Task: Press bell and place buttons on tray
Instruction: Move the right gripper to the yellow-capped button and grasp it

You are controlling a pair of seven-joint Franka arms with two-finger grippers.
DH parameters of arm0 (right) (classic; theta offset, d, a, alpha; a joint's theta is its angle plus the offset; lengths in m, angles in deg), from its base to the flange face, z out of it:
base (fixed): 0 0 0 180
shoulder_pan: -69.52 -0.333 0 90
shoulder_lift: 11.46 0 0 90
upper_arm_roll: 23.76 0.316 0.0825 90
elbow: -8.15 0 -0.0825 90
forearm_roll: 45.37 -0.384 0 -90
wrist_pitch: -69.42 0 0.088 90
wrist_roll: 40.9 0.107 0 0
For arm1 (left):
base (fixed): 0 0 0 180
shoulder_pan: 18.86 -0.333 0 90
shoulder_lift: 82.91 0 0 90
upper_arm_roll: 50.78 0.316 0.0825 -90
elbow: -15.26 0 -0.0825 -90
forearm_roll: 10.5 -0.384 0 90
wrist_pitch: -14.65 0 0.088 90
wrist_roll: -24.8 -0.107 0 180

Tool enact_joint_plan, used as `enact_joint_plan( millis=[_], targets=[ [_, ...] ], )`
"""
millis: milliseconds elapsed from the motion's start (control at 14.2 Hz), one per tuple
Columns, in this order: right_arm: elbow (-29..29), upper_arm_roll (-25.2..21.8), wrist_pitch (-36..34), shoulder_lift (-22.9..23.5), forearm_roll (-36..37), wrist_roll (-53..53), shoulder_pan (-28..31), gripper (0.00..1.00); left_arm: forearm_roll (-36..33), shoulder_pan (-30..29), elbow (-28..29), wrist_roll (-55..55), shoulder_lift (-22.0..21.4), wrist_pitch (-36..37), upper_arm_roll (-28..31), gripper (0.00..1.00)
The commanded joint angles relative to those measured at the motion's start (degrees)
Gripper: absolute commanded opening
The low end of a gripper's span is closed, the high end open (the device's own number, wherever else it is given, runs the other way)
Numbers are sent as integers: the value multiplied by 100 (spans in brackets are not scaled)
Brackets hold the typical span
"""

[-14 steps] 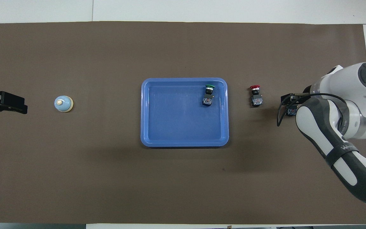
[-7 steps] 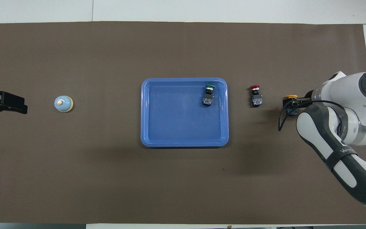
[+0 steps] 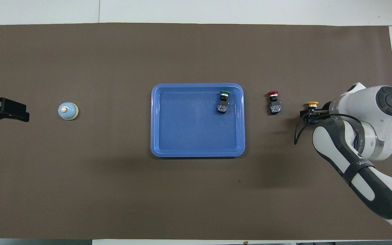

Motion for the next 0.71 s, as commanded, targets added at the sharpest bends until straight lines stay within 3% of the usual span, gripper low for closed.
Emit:
enact_joint_plan(
  millis=[0, 141, 282, 353, 494, 635],
  targets=[
    [-118, 77, 131, -3, -65, -148, 99, 84, -26, -17, 101, 5, -109, -38, 10, 100],
    [-118, 86, 131, -3, -65, -131, 99, 54, -34, -17, 101, 5, -109, -38, 10, 100],
    [-109, 86, 131, -3, -65, -131, 99, 6, -34, -17, 101, 5, -109, -38, 10, 100],
    [-83, 86, 131, -11, -65, -131, 99, 0, -26, -17, 101, 5, -109, -38, 10, 100],
    [170, 86, -26, -73, -65, -122, 64, 0, -26, -17, 101, 5, -109, -38, 10, 100],
    [731, 139, -753, -108, -74, 140, -58, 0, -34, -17, 101, 5, -109, -38, 10, 100]
  ],
)
